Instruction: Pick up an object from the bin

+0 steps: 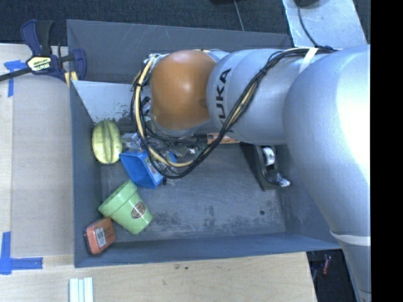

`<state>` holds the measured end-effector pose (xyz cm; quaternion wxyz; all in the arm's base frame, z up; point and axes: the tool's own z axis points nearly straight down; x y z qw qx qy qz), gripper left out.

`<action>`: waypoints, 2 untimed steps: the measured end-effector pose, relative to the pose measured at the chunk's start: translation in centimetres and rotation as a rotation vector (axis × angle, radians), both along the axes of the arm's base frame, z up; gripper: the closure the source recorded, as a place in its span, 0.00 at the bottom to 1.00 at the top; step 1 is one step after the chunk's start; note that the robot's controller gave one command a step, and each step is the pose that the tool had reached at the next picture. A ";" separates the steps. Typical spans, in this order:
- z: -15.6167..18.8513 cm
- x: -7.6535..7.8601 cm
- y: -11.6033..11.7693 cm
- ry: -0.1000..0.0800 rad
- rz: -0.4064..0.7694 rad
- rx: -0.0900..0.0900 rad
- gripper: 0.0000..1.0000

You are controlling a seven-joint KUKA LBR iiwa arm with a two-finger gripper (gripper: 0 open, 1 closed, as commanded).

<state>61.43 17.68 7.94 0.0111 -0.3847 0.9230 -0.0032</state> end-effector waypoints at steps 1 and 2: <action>0.2 0.1 0.8 -0.017 0.161 -0.024 1.00; 0.2 0.1 0.8 -0.017 0.160 -0.024 1.00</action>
Offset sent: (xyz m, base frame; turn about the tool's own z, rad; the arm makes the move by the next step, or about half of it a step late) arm 0.0000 0.0000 0.0000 0.0000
